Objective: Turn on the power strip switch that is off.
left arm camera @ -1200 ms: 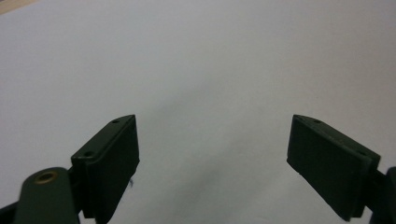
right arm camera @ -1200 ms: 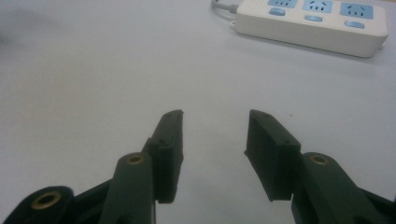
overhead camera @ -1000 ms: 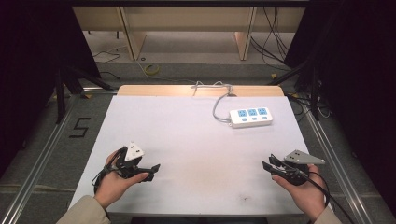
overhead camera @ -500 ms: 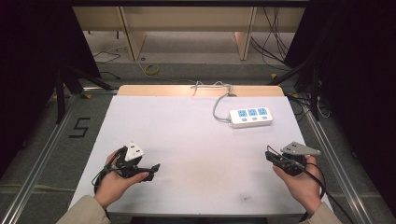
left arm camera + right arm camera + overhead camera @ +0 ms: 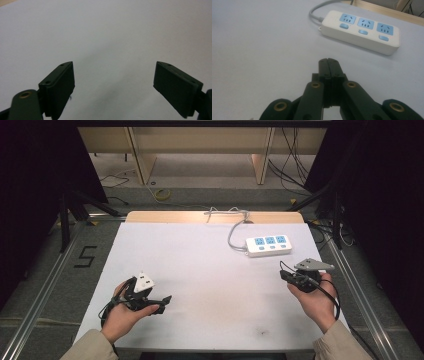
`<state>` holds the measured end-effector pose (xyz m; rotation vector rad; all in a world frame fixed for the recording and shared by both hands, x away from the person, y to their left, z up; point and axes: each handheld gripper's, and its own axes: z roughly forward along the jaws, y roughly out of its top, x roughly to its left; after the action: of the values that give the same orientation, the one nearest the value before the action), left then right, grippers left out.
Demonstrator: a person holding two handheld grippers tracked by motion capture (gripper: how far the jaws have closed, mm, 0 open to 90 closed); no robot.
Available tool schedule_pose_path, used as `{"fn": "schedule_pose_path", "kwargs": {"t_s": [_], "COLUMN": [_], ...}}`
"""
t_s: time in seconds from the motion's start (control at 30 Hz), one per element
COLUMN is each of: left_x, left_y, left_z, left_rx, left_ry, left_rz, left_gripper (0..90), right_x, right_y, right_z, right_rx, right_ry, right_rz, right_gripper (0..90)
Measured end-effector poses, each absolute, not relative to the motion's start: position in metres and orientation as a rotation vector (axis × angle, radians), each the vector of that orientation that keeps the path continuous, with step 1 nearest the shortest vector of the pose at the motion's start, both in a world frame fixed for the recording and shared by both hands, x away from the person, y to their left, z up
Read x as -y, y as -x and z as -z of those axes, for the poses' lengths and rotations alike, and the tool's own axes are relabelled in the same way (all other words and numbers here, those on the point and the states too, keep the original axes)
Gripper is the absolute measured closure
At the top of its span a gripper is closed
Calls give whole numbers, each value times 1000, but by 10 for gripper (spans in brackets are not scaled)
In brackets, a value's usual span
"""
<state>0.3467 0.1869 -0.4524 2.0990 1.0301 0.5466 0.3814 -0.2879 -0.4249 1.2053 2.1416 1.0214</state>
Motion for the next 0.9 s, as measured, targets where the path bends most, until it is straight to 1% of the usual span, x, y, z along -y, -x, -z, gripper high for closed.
{"fn": "schedule_pose_path", "kwargs": {"t_s": [0.3,0.9], "left_x": [-187,-187], "left_y": [-347,-347], "left_z": [453,453], "left_rx": [-1035,-1040], "left_ry": [-2093,-2097], "left_rz": [-547,-550], "left_gripper": [169,168], "right_x": [284,277], "right_y": [-400,-419], "right_z": [421,417], "right_rx": [-2137,-2142], "right_ry": [-1211,-1211], "right_rz": [-1014,-996], "right_gripper": [900,900]}}
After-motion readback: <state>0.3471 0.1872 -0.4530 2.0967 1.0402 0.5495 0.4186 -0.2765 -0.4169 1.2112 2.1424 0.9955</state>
